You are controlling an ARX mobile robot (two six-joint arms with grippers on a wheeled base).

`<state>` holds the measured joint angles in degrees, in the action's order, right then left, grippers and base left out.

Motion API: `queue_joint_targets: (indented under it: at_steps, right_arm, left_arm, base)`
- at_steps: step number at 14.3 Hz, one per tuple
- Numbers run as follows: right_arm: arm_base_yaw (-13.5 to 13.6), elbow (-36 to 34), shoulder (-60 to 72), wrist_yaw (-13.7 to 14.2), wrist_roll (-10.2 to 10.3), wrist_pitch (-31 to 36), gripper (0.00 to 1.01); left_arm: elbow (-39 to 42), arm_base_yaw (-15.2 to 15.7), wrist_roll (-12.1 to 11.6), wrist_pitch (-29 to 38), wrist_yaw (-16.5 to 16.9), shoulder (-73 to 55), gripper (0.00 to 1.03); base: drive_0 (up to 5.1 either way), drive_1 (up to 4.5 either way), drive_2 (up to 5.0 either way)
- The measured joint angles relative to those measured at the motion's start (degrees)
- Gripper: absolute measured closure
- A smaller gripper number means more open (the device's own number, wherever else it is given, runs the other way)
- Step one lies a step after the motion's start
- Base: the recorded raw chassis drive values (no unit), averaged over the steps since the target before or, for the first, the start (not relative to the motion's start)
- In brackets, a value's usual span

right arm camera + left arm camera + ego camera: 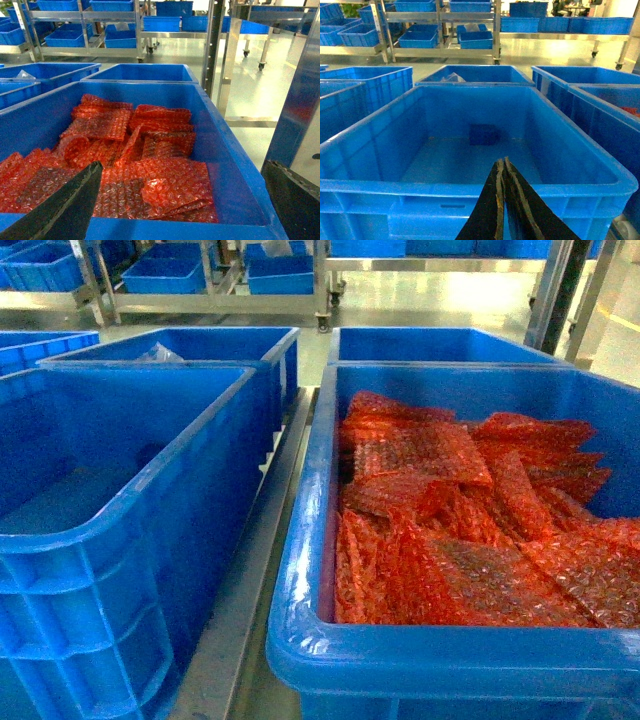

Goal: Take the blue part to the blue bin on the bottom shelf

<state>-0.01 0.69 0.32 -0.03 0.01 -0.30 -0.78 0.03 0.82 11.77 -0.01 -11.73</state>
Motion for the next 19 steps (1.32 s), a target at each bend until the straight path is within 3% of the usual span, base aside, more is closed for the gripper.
queue_joint_targets:
  at_steps: [2,4,11,12,19]
  right_arm:
    - [0.0,0.0,0.0,0.0,0.0,0.0,0.03]
    - [0.0,0.0,0.0,0.02,-0.02,-0.02,0.03]
    - [0.0,0.0,0.0,0.02,0.0,0.02,0.03]
    - [0.0,0.0,0.0,0.02,0.0,0.02,0.03]
    - [0.0,0.0,0.0,0.02,0.0,0.02,0.03]
  left_arm:
    - [0.0,0.0,0.0,-1.75,0.0,1.81,1.01]
    - [-0.04,0.0,0.0,-12.52,-0.07,10.58,1.01]
    - [-0.04,0.0,-0.2,-12.0,0.0,11.26,1.01]
    - [-0.02,0.0,-0.17,-12.0,0.0,11.26,0.97]
    - [-0.02,0.0,-0.2,-12.0,0.0,11.26,0.1]
  base:
    - [0.0,0.0,0.0]
    - [0.0,0.0,0.0]
    - [0.0,0.0,0.0]
    - [0.0,0.0,0.0]
    - [0.0,0.0,0.0]
